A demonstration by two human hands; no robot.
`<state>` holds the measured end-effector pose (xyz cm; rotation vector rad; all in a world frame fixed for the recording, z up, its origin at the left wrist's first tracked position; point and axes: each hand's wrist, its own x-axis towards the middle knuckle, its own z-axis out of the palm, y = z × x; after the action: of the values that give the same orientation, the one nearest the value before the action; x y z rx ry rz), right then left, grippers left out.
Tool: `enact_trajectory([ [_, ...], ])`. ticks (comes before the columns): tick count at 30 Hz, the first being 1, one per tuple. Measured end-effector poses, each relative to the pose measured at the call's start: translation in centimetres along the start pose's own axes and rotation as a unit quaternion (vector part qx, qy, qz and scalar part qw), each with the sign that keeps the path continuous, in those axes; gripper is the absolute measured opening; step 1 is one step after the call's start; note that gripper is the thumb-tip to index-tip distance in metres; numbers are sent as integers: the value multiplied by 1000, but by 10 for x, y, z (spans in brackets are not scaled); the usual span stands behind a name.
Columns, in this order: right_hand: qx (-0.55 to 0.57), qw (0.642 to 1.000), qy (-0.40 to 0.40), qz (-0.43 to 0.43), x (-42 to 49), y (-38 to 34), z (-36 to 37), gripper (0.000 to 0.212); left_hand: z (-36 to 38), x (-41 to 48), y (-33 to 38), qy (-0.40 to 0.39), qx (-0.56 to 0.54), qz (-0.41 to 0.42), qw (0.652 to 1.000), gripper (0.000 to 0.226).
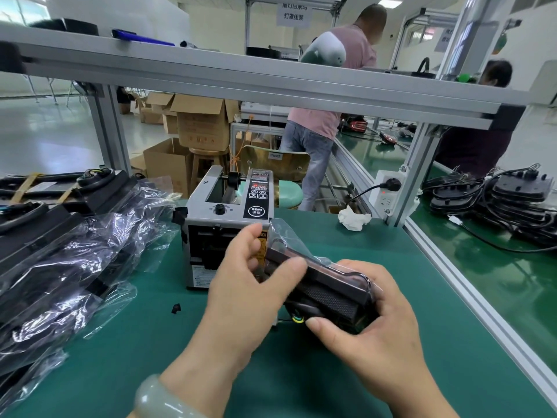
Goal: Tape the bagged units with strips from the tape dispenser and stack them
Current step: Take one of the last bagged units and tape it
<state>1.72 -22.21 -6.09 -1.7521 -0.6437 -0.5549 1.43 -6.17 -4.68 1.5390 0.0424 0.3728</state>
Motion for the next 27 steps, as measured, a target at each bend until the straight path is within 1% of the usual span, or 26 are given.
enact_trajectory([
  [2, 3, 1000, -13, 10, 0, -1, -2, 57, -1, 0, 0, -83, 40, 17, 996, 67],
  [3, 5, 1000, -23, 16, 0, -2, -4, 58, -3, 2, 1, -109, 47, 21, 993, 66],
  [5, 2, 999, -46, 22, 0, -3, -9, 63, -9, 9, 3, -130, 79, 50, 987, 53],
  [6, 4, 998, -60, 24, 0, -3, -10, 67, -13, 12, 4, -138, 106, 66, 982, 50],
  [7, 4, 997, -75, 23, 0, -3, -11, 74, -16, 14, 4, -148, 127, 77, 978, 50],
  [9, -15, 993, -111, 24, 1, 0, -16, 98, -23, 18, 0, -158, 150, 90, 972, 50],
  [11, -84, 984, -145, 56, 3, 6, -24, 120, -29, 19, -7, -146, 144, 89, 975, 46],
  [12, -134, 975, -160, 73, 4, 8, -28, 123, -32, 18, -12, -136, 126, 81, 979, 42],
  [13, -164, 968, -170, 88, 6, 10, -31, 116, -34, 17, -17, -127, 102, 69, 984, 39],
  [14, -161, 967, -173, 96, 8, 10, -33, 102, -35, 16, -21, -120, 73, 53, 989, 39],
  [16, -124, 978, -142, 93, 9, 8, -32, 68, -35, 13, -27, -111, 8, 4, 994, 49],
  [17, -126, 982, -116, 83, 9, 6, -29, 61, -34, 12, -28, -104, -24, -36, 994, 54],
  [18, -143, 983, -91, 71, 7, 6, -26, 58, -33, 11, -29, -98, -47, -77, 991, 54],
  [19, -174, 981, -71, 57, 6, 5, -24, 59, -32, 11, -30, -91, -46, -110, 989, 51],
  [20, -209, 975, -55, 42, 5, 4, -23, 60, -32, 12, -31, -73, -15, -123, 990, 46],
  [21, -241, 969, -39, 27, 5, 4, -22, 60, -33, 13, -31, -45, 28, -117, 992, 37],
  [23, -299, 954, -10, -3, 5, 3, -19, 64, -36, 14, -30, 22, 91, -69, 993, 19],
  [25, -356, 934, -9, -31, 6, 3, -18, 67, -39, 15, -24, 67, 119, -18, 990, 13],
  [27, -399, 915, -37, -44, 5, 5, -16, 70, -40, 15, -17, 68, 121, 4, 990, 13],
])
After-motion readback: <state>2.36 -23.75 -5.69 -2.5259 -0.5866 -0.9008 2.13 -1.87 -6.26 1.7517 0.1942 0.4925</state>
